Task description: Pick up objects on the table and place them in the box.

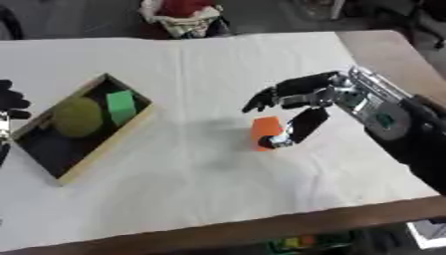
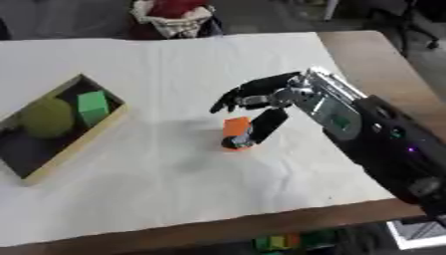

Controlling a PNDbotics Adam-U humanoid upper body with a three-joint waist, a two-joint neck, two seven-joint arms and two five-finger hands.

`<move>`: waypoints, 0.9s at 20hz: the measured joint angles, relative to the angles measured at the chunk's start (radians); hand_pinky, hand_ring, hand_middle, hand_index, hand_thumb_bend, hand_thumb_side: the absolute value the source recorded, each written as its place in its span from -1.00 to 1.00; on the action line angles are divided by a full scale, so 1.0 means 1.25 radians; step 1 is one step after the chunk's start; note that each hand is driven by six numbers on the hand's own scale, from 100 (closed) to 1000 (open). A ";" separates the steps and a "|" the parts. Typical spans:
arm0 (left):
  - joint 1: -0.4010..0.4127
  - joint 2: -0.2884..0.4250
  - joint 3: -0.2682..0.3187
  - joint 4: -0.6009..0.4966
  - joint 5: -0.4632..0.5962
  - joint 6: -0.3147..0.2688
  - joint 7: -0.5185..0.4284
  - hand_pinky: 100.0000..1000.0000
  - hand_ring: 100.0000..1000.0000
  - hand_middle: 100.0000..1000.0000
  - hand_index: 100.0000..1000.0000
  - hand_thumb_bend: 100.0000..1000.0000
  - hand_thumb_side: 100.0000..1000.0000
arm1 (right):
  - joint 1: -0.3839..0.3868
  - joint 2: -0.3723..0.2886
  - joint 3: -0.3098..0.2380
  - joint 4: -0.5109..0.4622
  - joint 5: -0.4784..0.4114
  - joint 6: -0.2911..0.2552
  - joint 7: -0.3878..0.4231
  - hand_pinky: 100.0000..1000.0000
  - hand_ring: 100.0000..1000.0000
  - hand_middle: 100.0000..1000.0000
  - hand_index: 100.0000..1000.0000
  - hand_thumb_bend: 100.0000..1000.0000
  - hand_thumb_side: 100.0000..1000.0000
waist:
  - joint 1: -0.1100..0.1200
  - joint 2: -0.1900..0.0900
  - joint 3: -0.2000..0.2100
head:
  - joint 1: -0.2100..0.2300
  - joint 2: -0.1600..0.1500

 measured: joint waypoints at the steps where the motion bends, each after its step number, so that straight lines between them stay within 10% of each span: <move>1: 0.000 0.000 0.000 0.000 0.000 0.000 0.000 0.10 0.16 0.05 0.42 -1.00 0.12 | 0.003 0.000 -0.002 0.003 0.012 -0.003 -0.007 0.69 0.77 0.88 1.00 -0.46 0.45 | 0.000 0.000 0.000 | 0.000 0.000; 18: 0.000 0.000 0.000 0.000 0.000 0.000 0.000 0.10 0.16 0.04 0.42 -1.00 0.11 | 0.023 0.034 -0.024 0.100 0.173 -0.056 -0.139 0.66 0.74 0.77 0.95 -0.43 0.30 | 0.009 0.000 0.006 | -0.007 0.000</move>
